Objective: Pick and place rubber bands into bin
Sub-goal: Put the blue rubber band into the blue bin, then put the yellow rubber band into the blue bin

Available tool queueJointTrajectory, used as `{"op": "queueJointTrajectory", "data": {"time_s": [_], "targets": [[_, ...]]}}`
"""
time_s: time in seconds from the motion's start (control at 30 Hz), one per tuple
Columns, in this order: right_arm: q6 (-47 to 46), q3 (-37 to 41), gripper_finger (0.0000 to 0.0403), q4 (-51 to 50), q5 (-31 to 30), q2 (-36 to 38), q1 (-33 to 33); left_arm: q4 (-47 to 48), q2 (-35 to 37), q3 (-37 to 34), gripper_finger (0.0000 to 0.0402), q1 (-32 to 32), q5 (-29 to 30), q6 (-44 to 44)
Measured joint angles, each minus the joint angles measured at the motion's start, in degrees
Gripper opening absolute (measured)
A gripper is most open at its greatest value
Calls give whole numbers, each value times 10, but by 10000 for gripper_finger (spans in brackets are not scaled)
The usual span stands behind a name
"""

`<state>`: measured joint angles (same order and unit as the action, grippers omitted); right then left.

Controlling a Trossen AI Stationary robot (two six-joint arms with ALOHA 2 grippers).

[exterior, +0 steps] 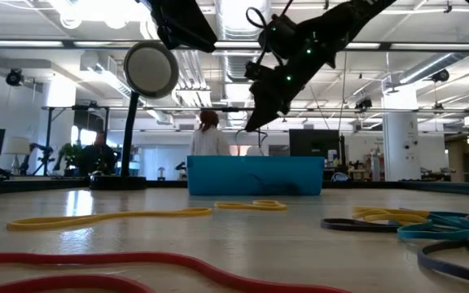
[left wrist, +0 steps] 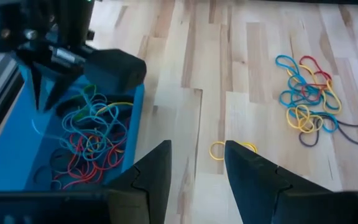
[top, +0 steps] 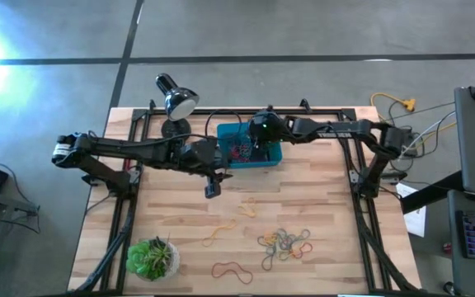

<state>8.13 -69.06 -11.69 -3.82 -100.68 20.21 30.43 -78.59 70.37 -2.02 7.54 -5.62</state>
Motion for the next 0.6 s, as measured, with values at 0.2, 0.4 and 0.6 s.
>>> {"op": "queueJointTrajectory", "data": {"time_s": [0.2,0.4,0.6], "targets": [[-11,-47,51,-68,89,-33,24,0,0,0,134,0,3,0],[-9,-56,117,-100,107,-27,31,0,0,0,134,0,3,2],[52,-55,161,-178,190,11,29,4,0,-6,134,-2,-8,23]]}}
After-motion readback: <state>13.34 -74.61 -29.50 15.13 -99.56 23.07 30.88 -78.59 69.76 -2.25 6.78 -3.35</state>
